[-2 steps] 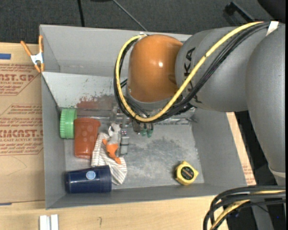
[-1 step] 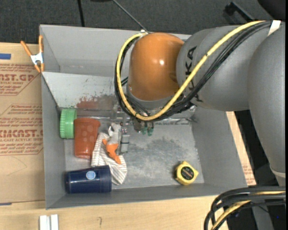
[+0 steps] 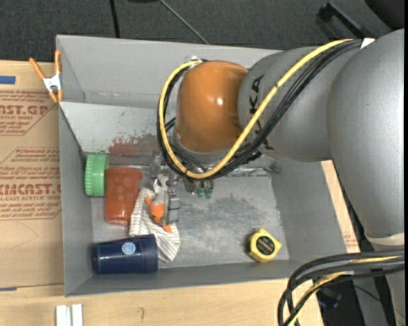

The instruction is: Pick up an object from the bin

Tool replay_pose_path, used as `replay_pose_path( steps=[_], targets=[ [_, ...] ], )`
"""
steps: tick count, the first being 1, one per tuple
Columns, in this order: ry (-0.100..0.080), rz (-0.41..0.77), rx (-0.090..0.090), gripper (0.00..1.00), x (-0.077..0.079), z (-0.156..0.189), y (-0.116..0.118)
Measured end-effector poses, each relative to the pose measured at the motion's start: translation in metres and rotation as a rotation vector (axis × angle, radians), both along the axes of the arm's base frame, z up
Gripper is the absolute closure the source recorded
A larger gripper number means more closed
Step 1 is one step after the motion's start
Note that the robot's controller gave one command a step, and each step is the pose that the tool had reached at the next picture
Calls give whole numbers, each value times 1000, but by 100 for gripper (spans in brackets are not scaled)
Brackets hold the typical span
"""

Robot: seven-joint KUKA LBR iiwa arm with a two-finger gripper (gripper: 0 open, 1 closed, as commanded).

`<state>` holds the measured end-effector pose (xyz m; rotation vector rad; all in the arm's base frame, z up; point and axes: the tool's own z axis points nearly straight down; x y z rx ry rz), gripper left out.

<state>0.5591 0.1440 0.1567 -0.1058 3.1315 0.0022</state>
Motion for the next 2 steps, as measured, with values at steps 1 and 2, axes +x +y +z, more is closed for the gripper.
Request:
replay_pose_path(
  steps=[1,2],
  targets=[
    [3,166,-2,0,3,-55,1],
    [4,343,-1,100,5,-86,5]
  ],
)
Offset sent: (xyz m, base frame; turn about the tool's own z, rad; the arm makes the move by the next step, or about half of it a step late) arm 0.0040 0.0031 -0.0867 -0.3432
